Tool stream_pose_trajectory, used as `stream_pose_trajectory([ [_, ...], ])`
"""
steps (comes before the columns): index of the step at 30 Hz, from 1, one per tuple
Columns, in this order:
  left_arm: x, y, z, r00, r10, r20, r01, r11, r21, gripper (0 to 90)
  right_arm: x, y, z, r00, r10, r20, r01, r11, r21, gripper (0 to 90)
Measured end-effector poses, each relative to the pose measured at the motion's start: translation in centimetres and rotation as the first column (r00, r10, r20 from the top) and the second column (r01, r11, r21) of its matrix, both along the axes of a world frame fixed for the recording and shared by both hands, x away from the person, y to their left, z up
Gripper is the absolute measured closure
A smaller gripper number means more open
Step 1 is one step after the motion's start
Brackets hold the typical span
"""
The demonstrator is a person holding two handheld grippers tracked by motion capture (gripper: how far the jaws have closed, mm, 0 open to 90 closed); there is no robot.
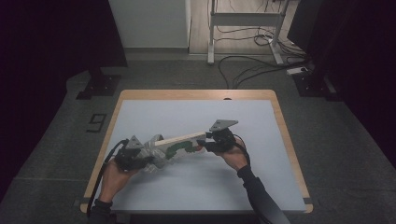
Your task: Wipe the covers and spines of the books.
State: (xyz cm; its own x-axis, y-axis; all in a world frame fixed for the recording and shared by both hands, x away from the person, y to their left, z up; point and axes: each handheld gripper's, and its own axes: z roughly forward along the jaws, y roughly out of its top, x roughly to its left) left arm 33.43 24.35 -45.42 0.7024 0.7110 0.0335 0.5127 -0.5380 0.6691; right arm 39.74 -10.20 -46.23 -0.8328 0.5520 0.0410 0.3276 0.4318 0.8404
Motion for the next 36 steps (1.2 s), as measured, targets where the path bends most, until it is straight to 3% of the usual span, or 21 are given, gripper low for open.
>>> stream_pose_trajectory([
  [4, -0.4, 0.0, 1.8, 0.9995, -0.006, 0.031, 0.006, 1.0000, -0.005, 59.3, 0.0, 0.0, 0.0, 1.0000, -0.001, -0.001, 0.001, 1.000, -0.001, 55.4],
  [7, -0.4, -0.3, 2.3, 0.9991, -0.011, 0.041, 0.011, 0.9999, 0.010, 59.3, 0.0, 0.0, 0.0, 1.0000, -0.002, -0.001, 0.002, 1.000, -0.001, 55.4],
  [21, 0.6, 0.2, -0.7, 0.9998, 0.020, -0.009, -0.019, 0.9993, 0.033, 59.3, 0.0, 0.0, 0.0, 1.0000, -0.002, 0.000, 0.002, 1.000, 0.001, 55.8],
  [36, 0.7, -0.5, -3.3, 0.9994, 0.009, -0.034, -0.009, 0.9999, 0.009, 59.7, 0.0, 0.0, -0.1, 1.0000, -0.002, 0.003, 0.002, 1.000, 0.004, 55.8],
])
